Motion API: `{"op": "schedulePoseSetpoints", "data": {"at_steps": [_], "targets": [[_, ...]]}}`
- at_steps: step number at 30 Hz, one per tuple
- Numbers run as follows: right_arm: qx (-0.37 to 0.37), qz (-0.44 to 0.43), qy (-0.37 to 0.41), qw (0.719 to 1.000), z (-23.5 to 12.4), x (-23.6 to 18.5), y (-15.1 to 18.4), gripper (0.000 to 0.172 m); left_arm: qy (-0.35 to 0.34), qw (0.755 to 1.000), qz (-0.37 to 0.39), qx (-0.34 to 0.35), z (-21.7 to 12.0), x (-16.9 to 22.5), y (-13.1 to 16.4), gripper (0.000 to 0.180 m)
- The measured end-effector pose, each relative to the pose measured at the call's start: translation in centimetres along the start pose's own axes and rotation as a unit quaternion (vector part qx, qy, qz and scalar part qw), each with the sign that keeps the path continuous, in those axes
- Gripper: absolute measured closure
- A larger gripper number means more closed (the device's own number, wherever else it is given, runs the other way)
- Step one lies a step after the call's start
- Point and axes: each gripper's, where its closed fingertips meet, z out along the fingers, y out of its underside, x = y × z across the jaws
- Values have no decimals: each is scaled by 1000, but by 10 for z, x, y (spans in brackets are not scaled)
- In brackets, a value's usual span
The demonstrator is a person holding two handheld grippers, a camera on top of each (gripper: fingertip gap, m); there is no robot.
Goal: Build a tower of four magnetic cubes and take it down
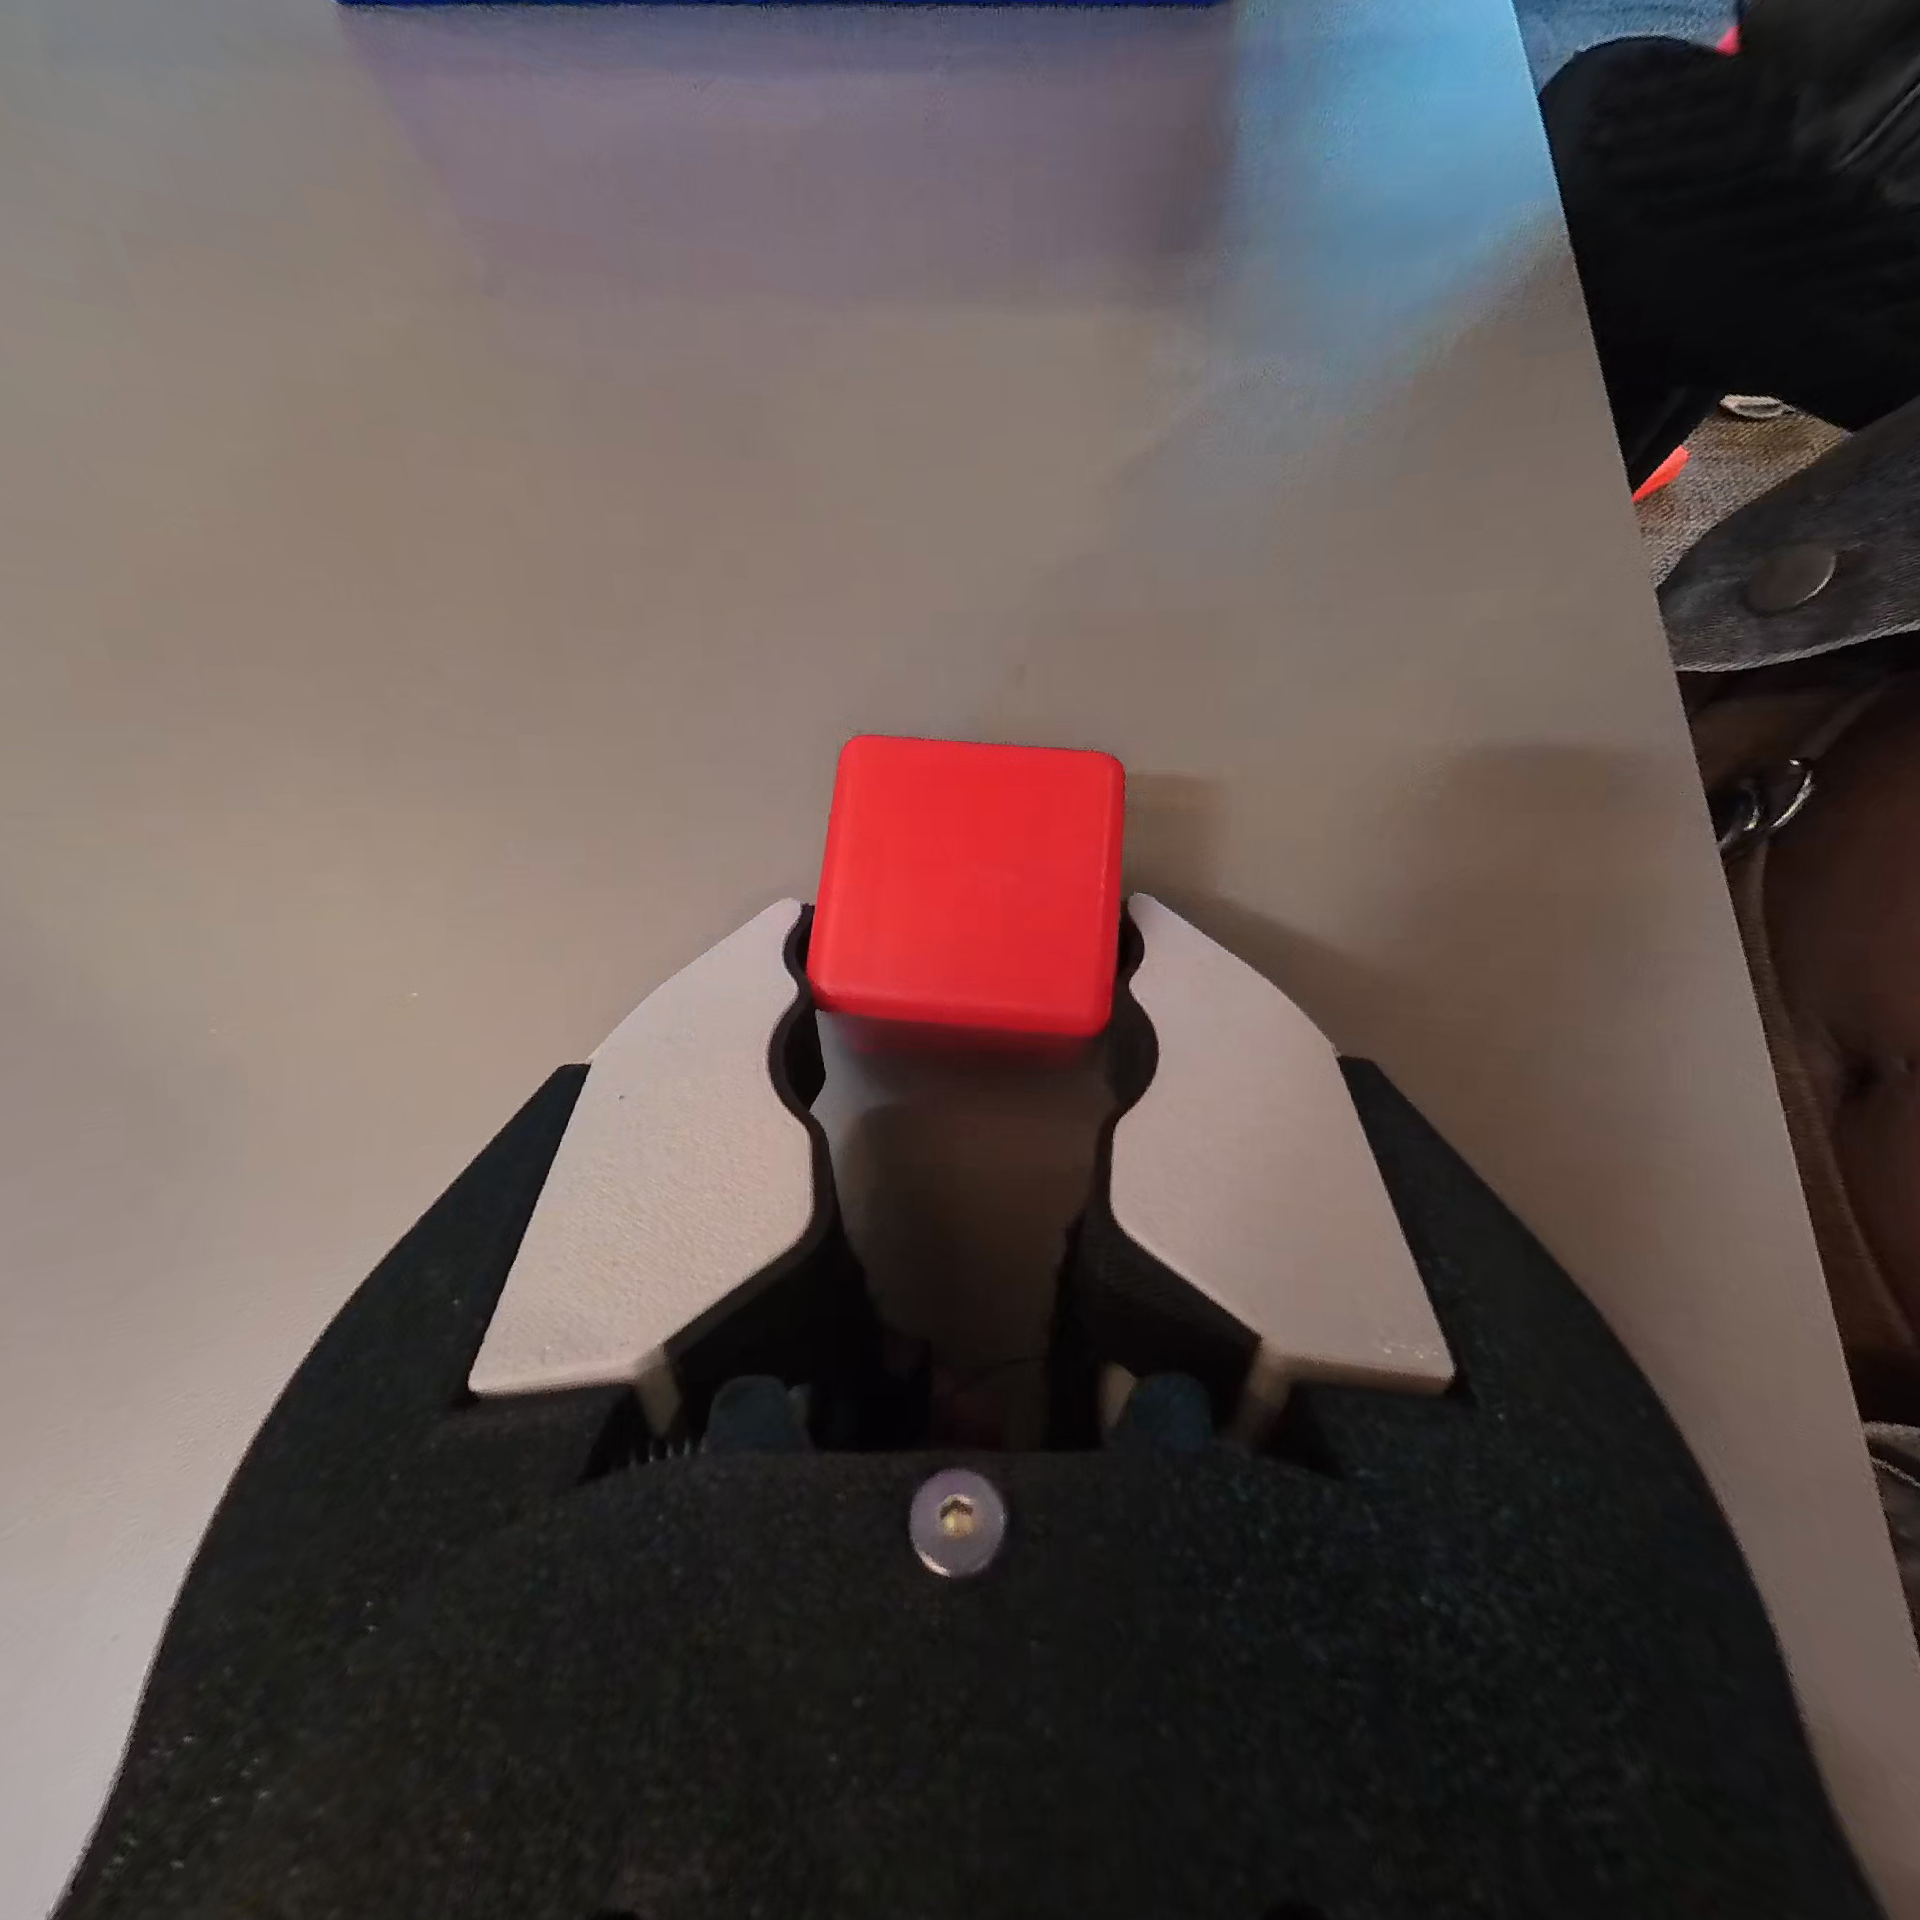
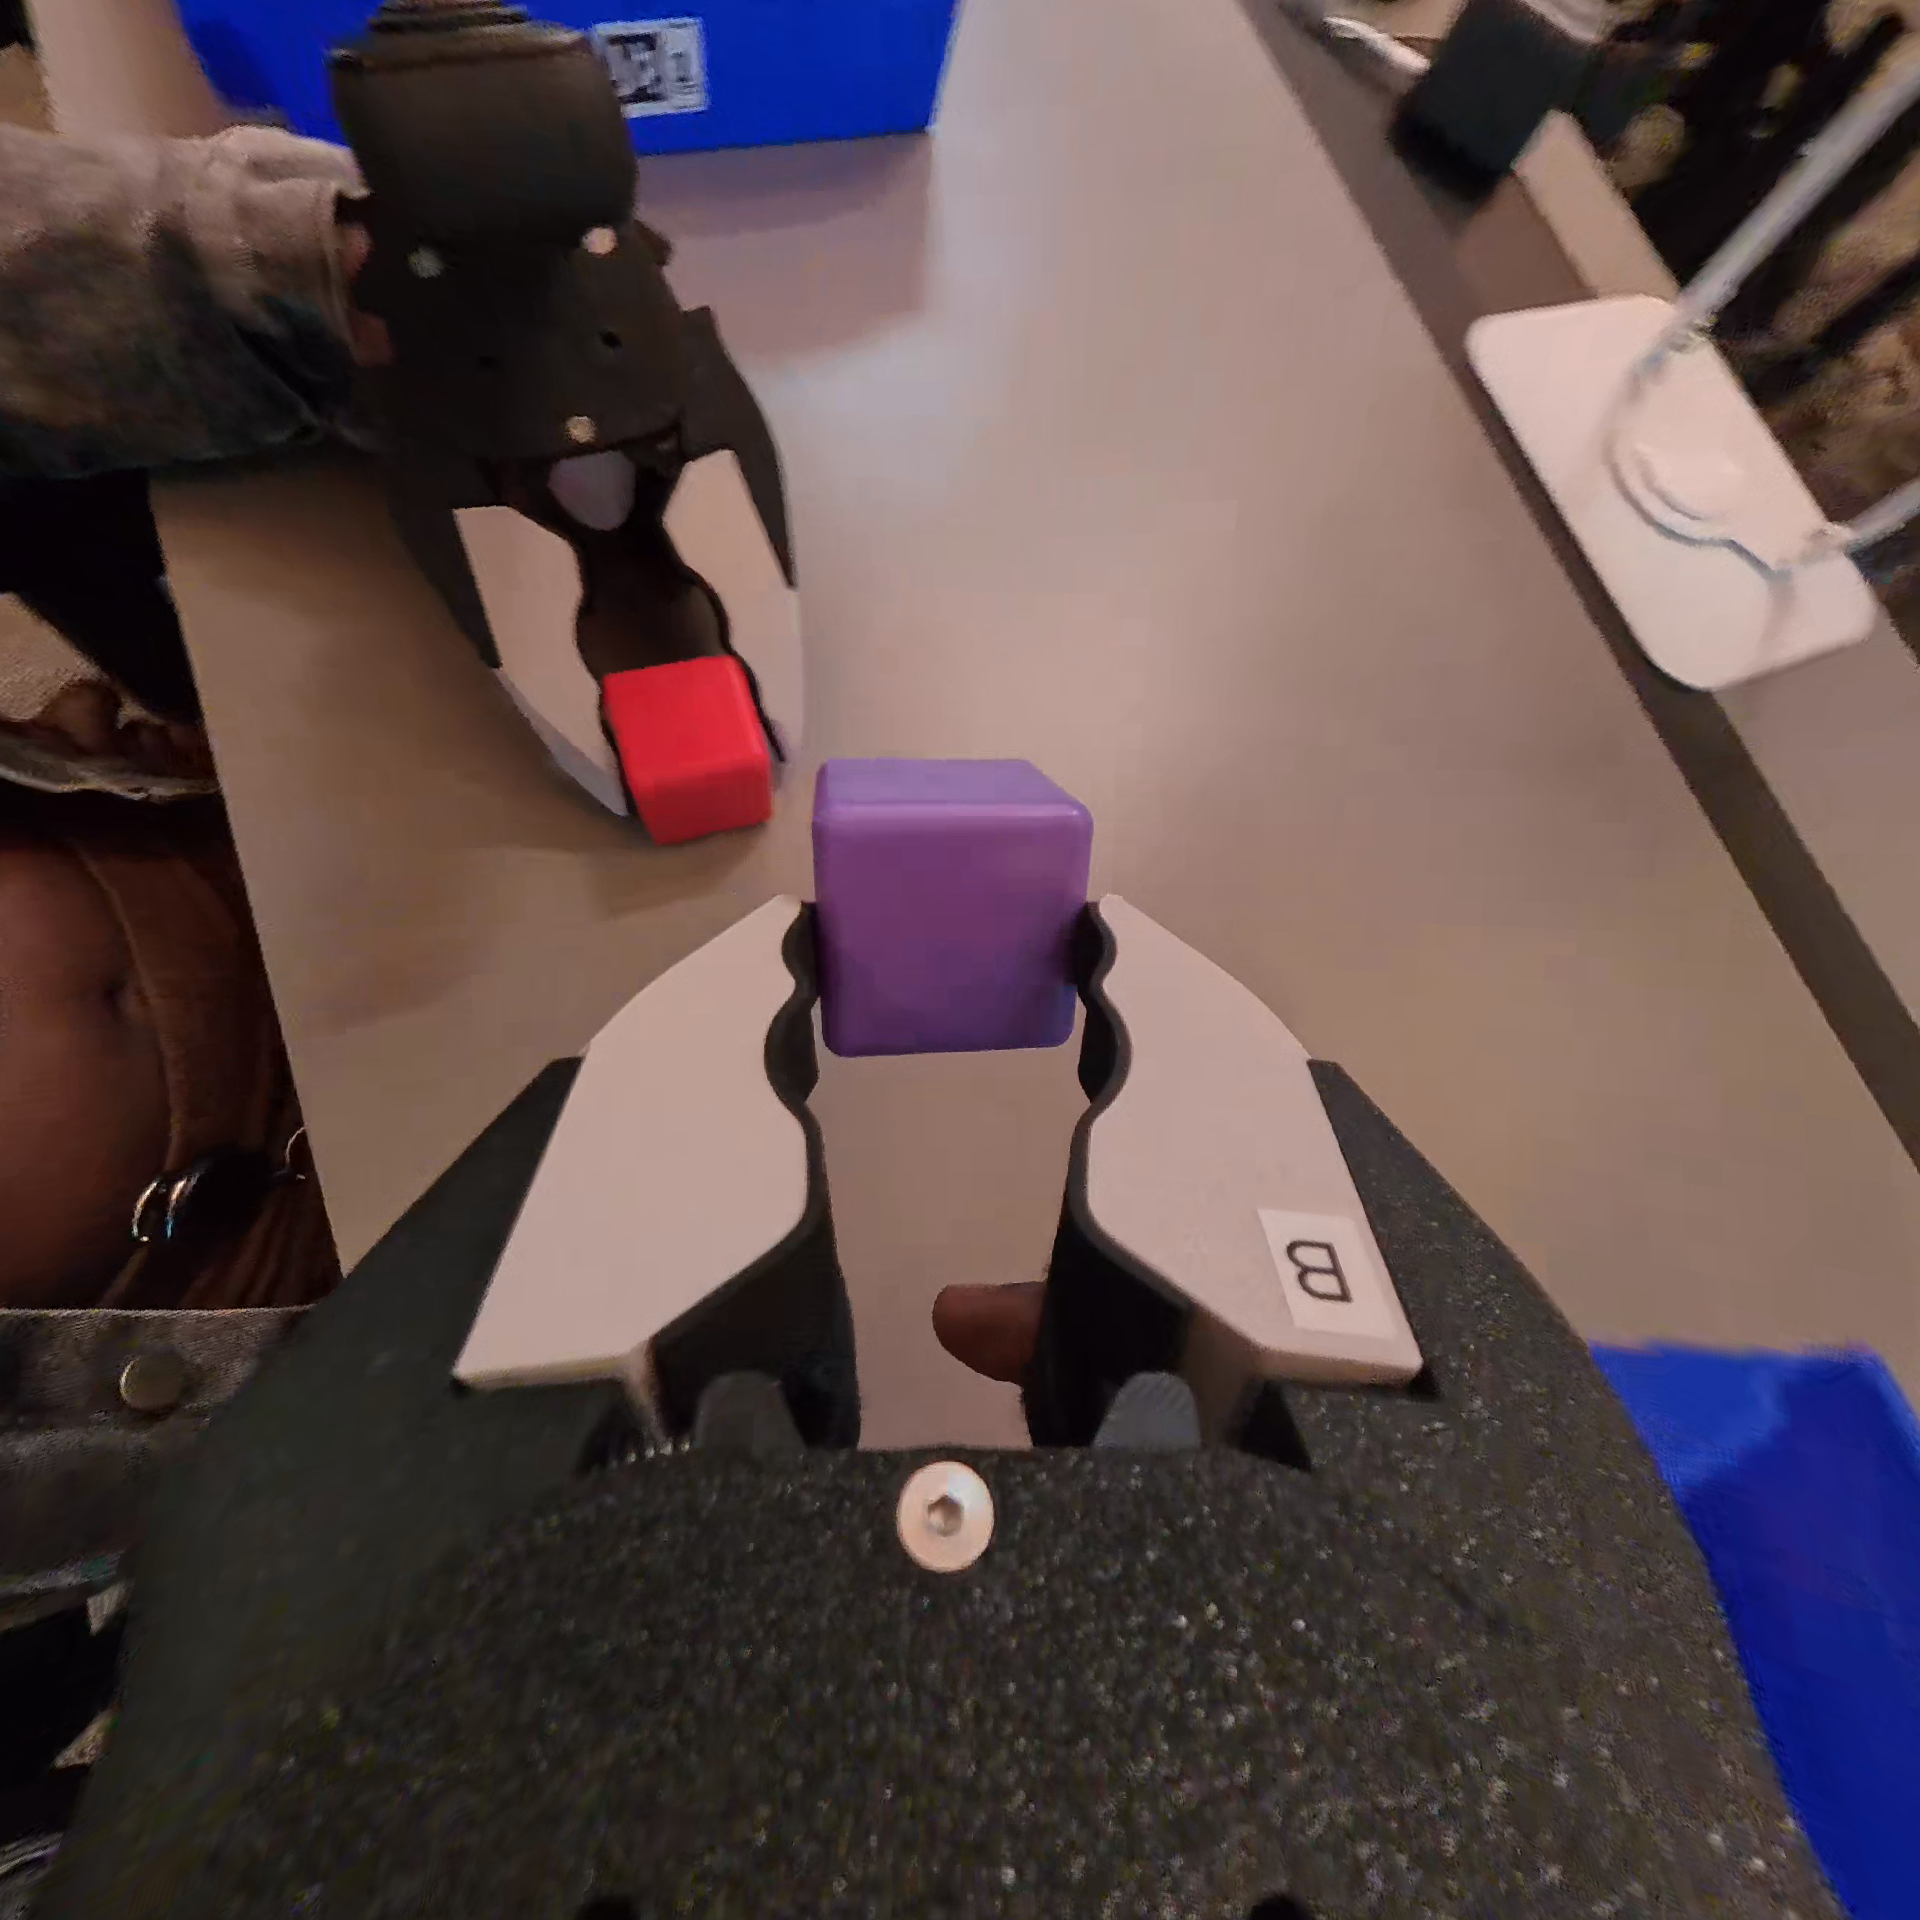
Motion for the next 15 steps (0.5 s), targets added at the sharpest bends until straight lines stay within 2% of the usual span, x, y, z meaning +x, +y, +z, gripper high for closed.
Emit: {"op": "schedulePoseSetpoints", "data": {"at_steps": [5,9,12,15], "targets": [[15,82,81,993,-54,32,27,124,-2,1000,0,3,-1,0,-1,128],[-3,145,147,978,-87,51,62,124,-3,1000,0,3,-1,0,-1,129],[13,174,154,973,-102,52,74,124,-2,1000,1,2,0,0,0,129],[-34,223,208,952,-120,61,110,124,-2,1000,1,2,-1,0,0,129]]}}
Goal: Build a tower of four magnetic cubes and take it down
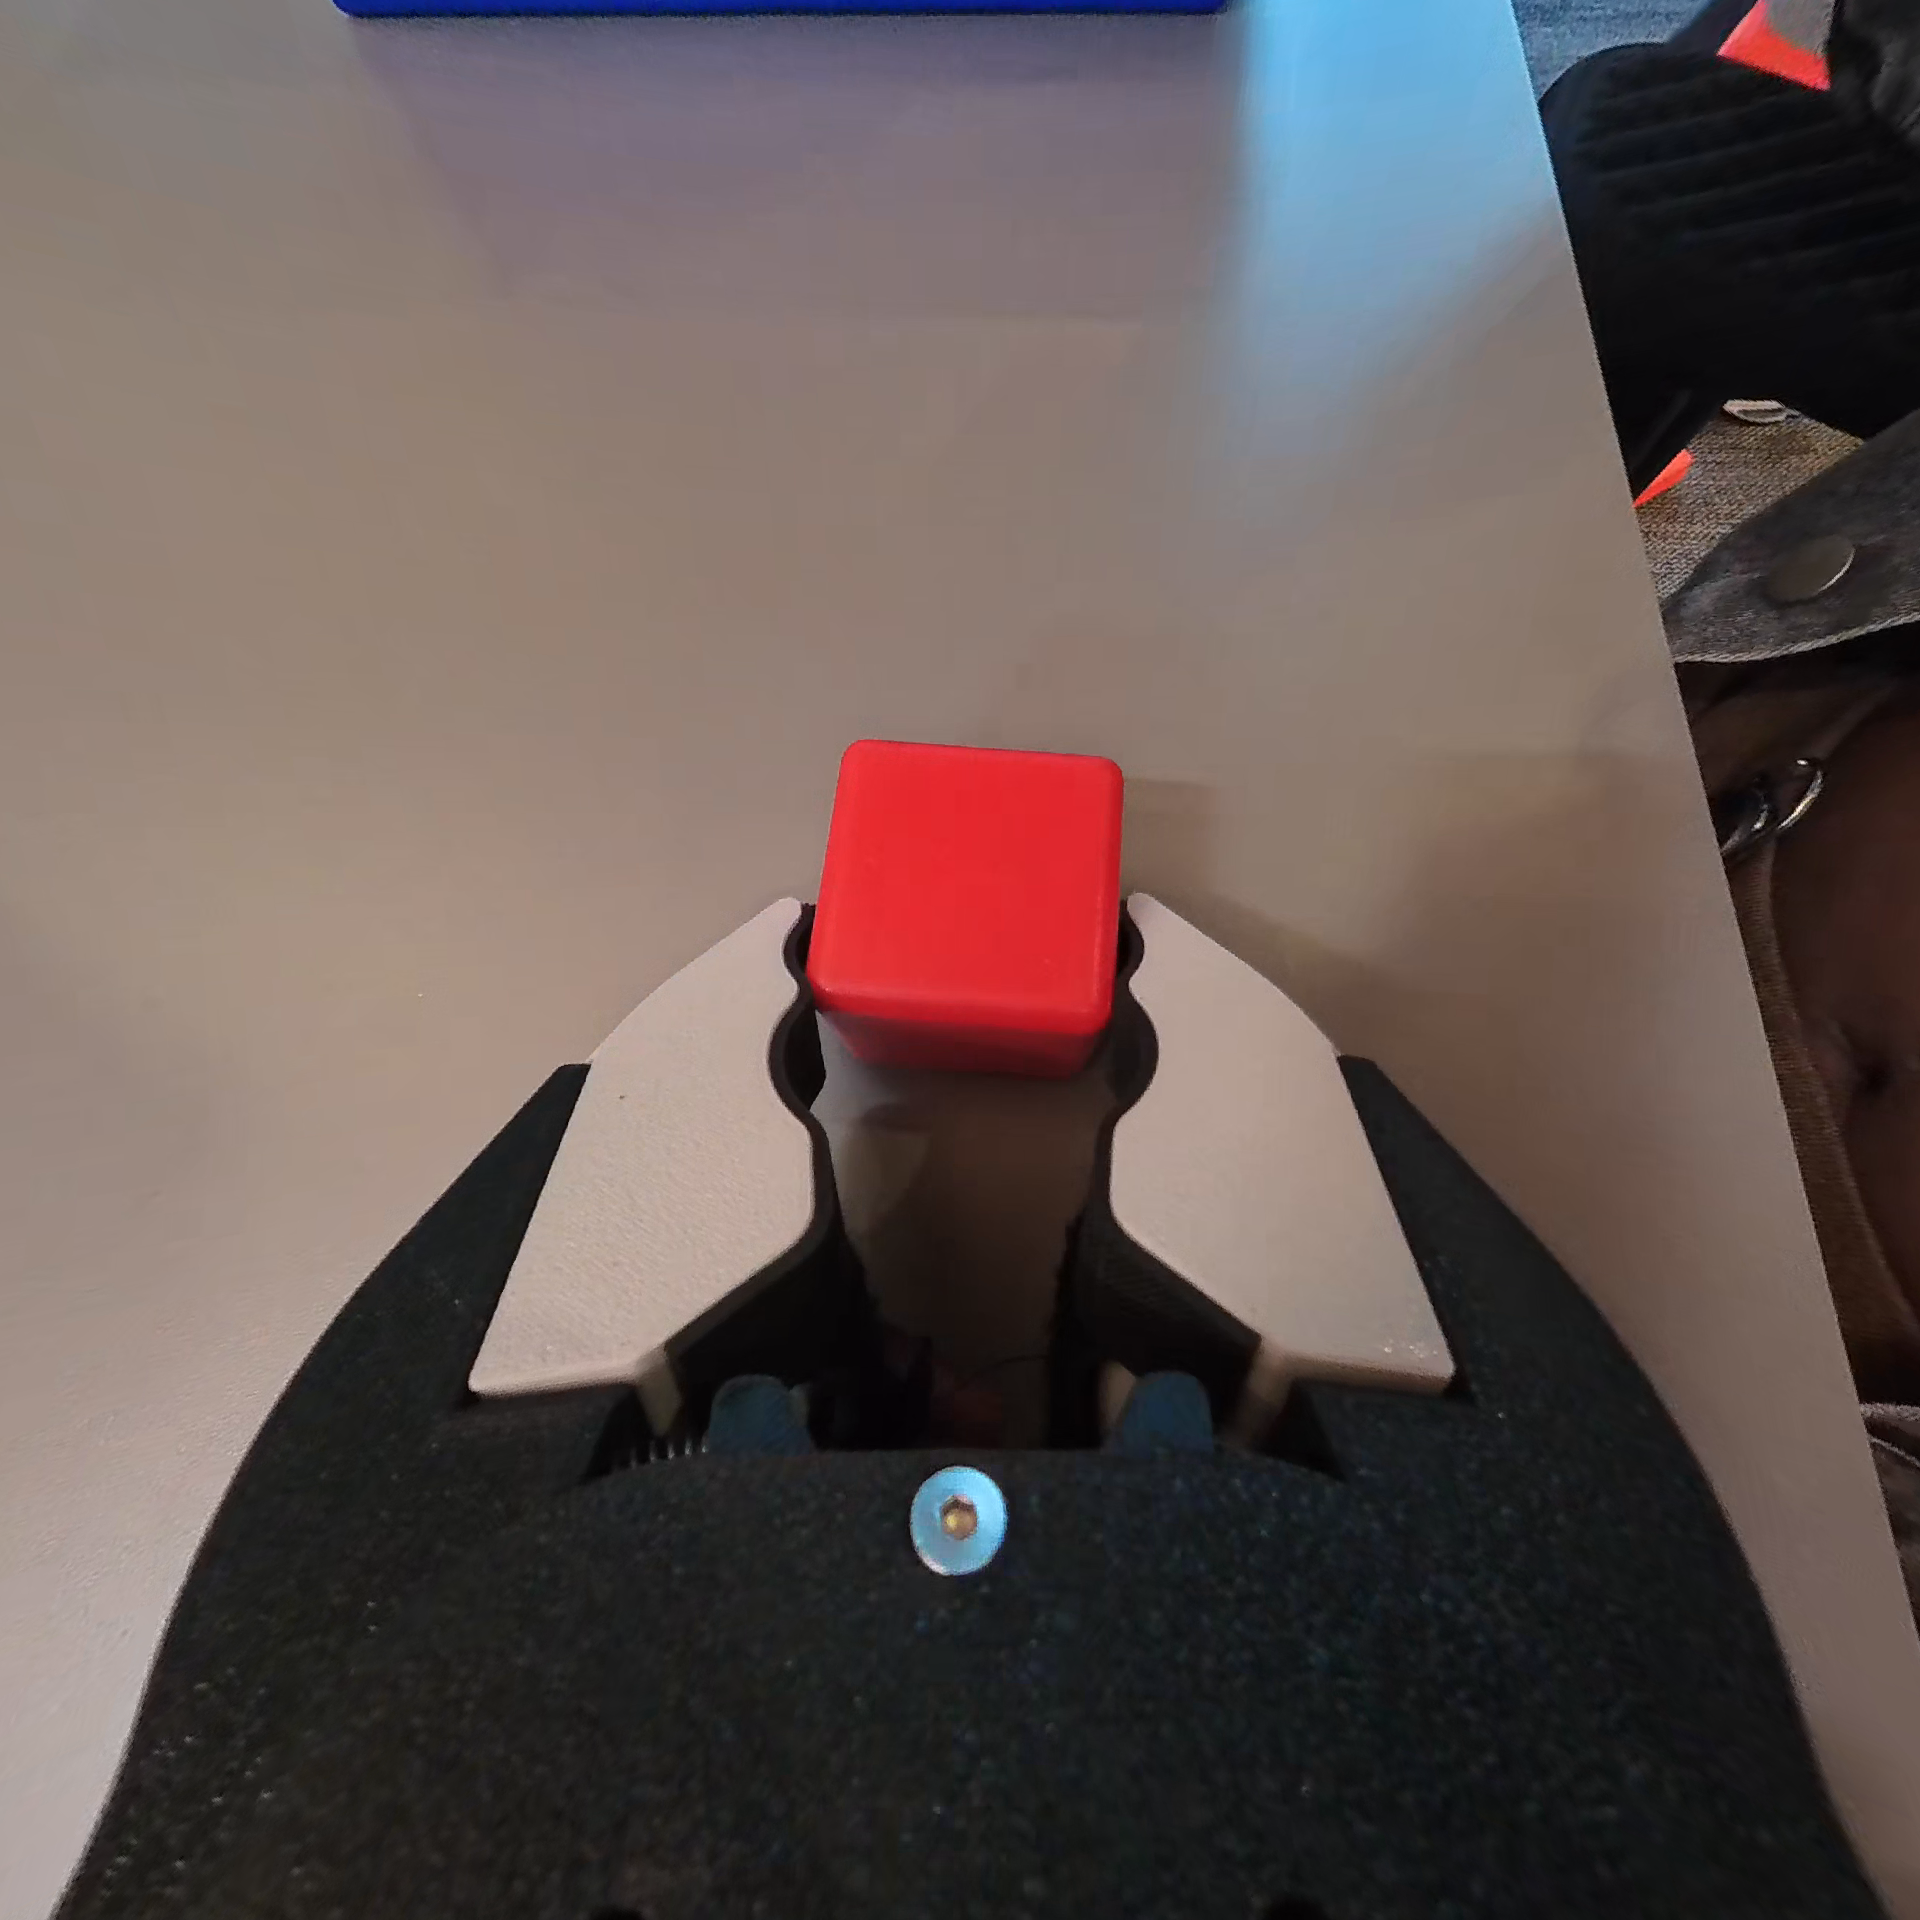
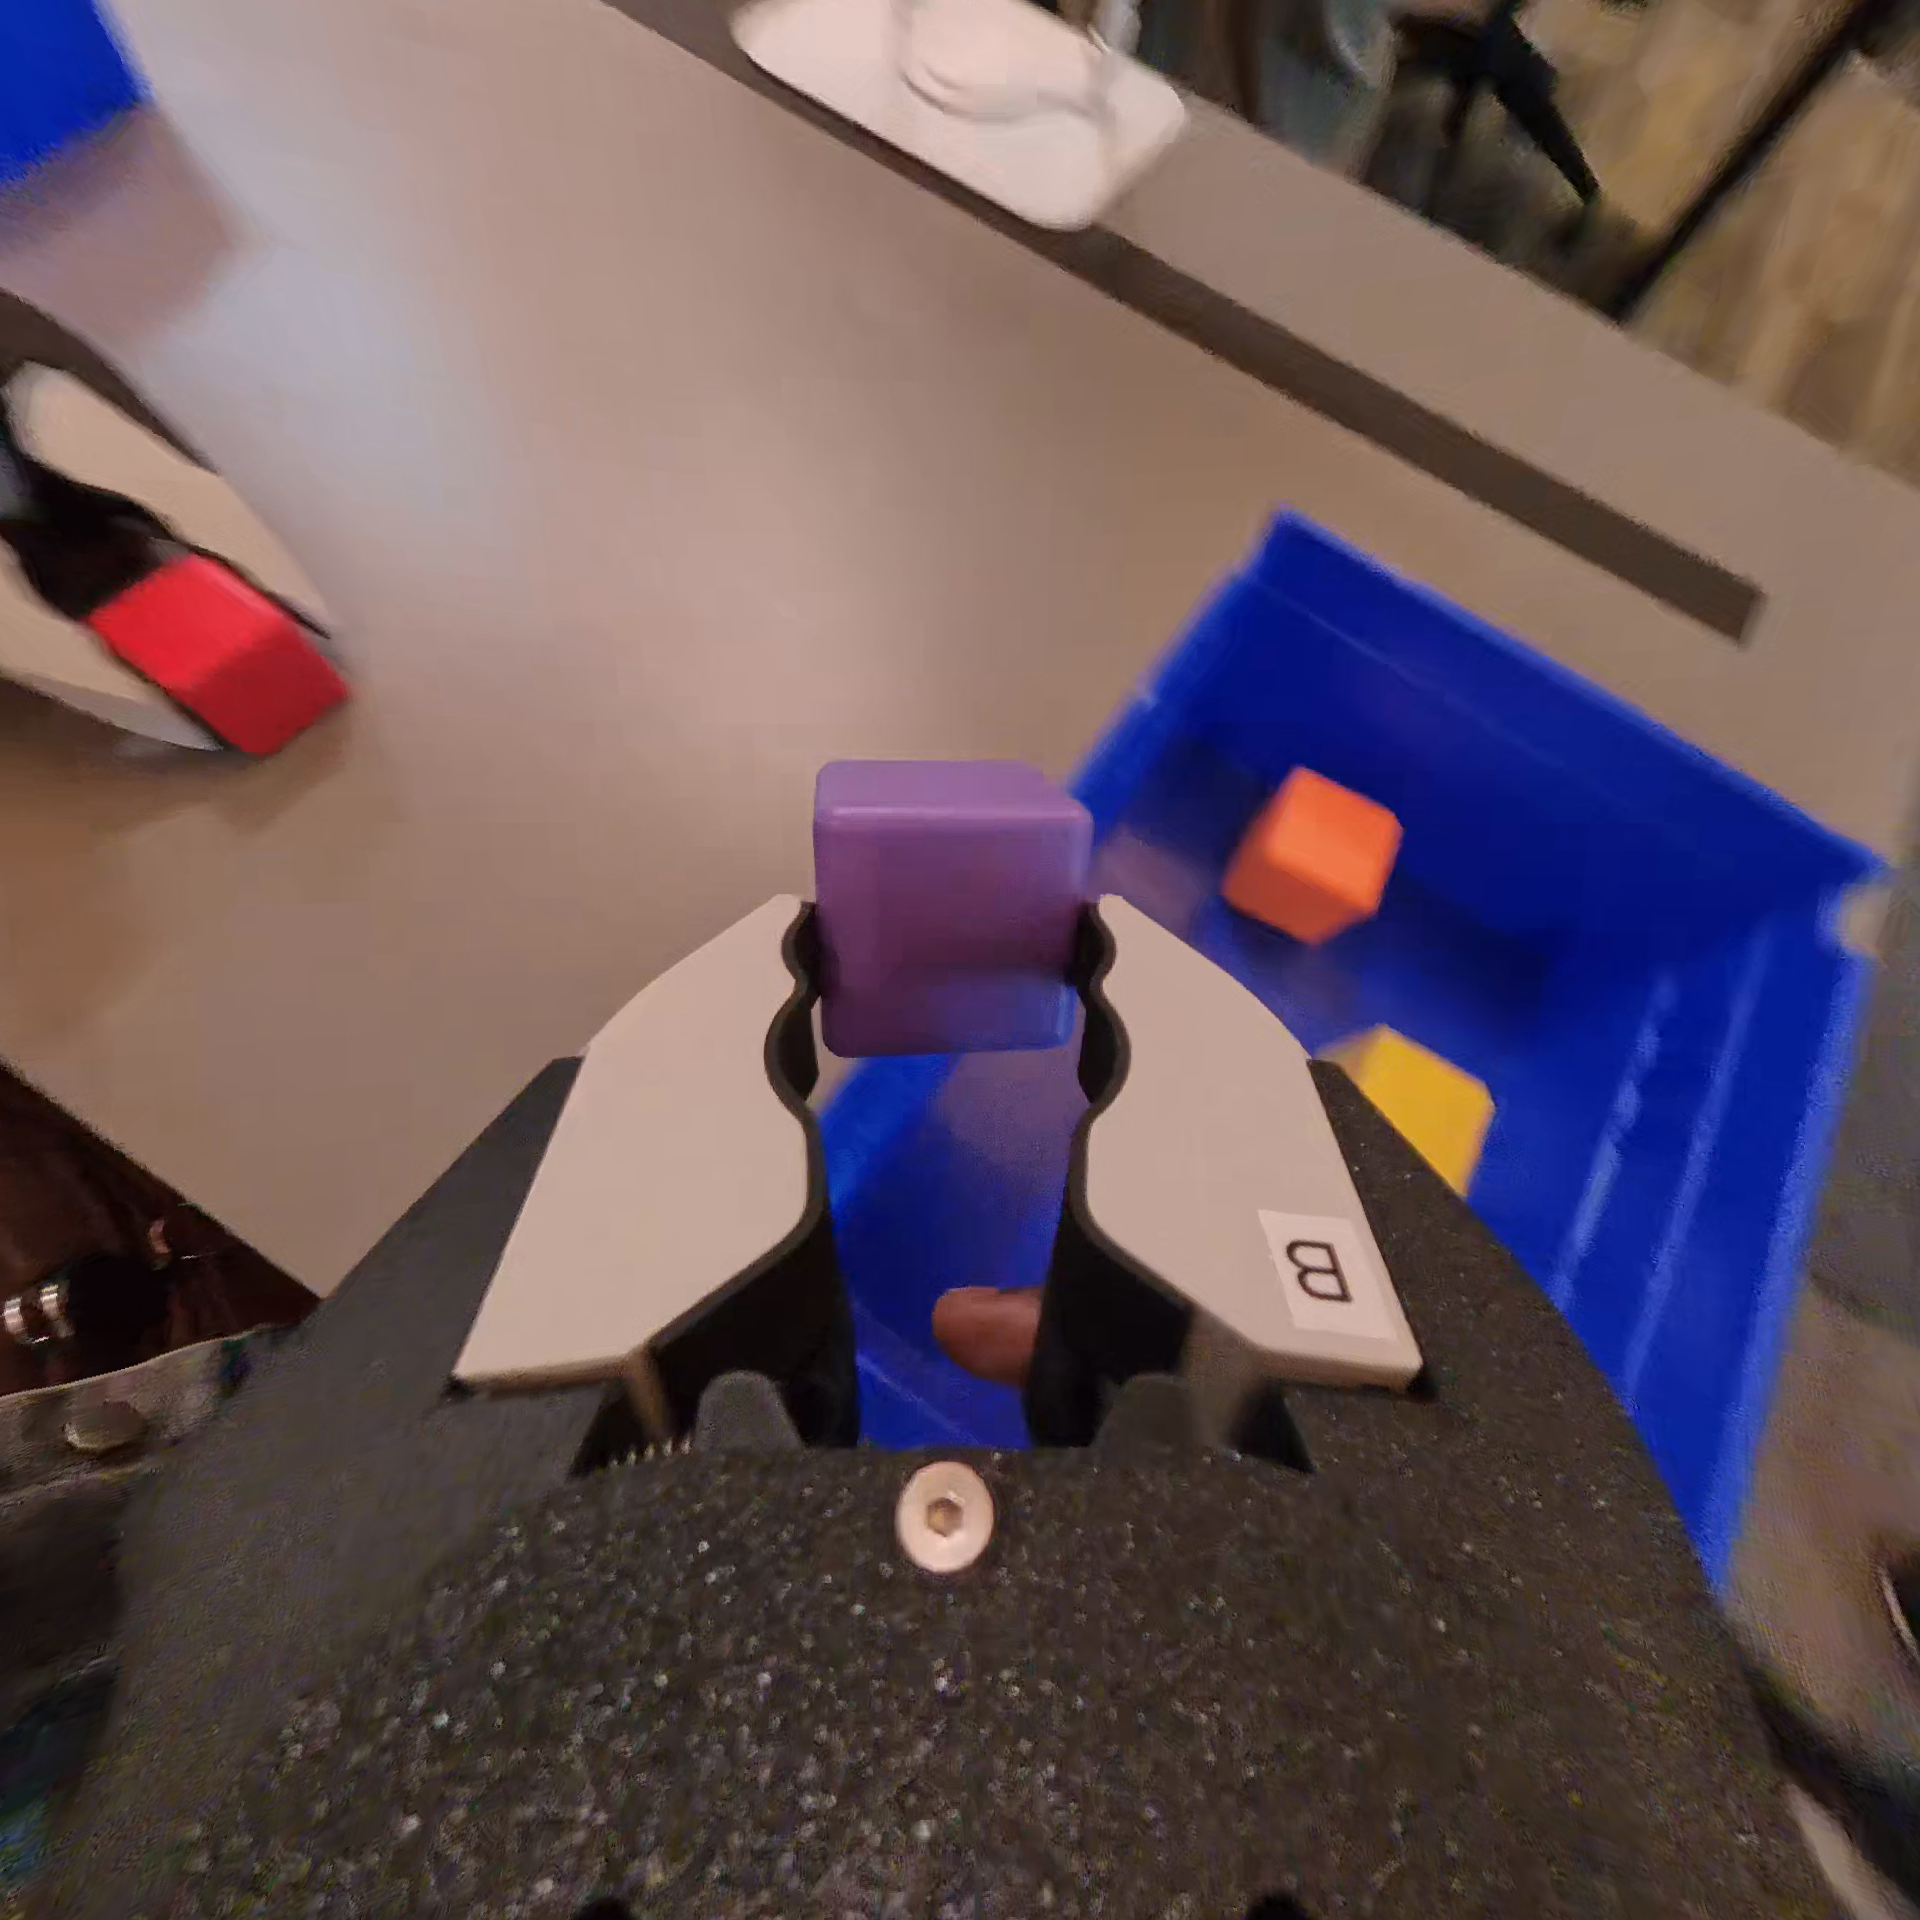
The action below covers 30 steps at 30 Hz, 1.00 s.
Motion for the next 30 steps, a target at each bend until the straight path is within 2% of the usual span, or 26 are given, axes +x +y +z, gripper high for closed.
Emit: {"op": "schedulePoseSetpoints", "data": {"at_steps": [3,6,13,24,25,27,30], "targets": [[-97,59,79,990,-1,33,46,123,-1,1000,1,-2,0,0,0,129],[-170,91,92,977,9,41,80,124,-2,1000,1,-2,0,0,0,129],[-231,124,80,962,48,49,110,124,-2,1000,0,-1,0,0,0,129],[-278,128,92,948,74,59,112,124,-2,1000,-1,-2,0,0,0,129],[-274,128,98,948,73,61,109,123,-2,1000,-1,-2,0,0,0,129],[-245,133,118,953,68,64,95,109,-1,1000,-1,-2,0,0,0,129],[-159,108,181,964,51,69,53,101,-1,1000,-1,-2,0,0,0,129]]}}
